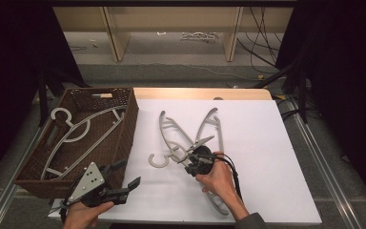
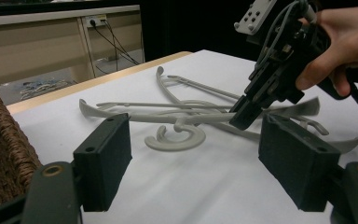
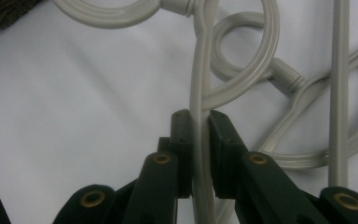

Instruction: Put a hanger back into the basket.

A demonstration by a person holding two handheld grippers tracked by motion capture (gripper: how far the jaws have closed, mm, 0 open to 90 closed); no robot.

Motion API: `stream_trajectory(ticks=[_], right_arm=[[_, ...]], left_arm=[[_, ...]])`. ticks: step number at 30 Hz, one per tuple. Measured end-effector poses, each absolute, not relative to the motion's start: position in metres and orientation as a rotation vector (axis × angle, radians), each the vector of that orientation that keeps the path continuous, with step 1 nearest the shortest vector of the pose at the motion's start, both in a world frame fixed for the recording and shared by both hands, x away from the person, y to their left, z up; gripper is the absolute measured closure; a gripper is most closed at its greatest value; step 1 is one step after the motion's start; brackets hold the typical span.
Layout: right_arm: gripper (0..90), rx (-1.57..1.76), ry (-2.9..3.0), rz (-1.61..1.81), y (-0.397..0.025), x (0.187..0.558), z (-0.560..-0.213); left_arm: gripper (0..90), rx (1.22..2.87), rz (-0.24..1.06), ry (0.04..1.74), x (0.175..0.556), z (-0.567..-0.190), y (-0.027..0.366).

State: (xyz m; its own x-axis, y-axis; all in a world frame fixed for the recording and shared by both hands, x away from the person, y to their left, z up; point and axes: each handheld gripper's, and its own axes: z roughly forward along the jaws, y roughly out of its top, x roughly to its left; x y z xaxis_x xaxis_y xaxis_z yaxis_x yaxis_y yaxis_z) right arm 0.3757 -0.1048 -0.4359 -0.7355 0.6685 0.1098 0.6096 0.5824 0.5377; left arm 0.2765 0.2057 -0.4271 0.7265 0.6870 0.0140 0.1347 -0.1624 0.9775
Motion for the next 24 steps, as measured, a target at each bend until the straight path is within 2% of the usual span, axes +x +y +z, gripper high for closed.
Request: stream_trajectory(ticks=[13, 24], right_arm=[[82.1, 1.042, 2.725, 1.028, -0.137, 0.373, -0.421], [82.3, 1.025, 2.735, 1.174, -0.164, 0.367, -0.409]], left_arm=[[24.7, 1.712, 0.640, 0.629, 0.273, -0.423, 0.207], [24.8, 1.712, 0.622, 0.633, 0.276, -0.421, 0.203]])
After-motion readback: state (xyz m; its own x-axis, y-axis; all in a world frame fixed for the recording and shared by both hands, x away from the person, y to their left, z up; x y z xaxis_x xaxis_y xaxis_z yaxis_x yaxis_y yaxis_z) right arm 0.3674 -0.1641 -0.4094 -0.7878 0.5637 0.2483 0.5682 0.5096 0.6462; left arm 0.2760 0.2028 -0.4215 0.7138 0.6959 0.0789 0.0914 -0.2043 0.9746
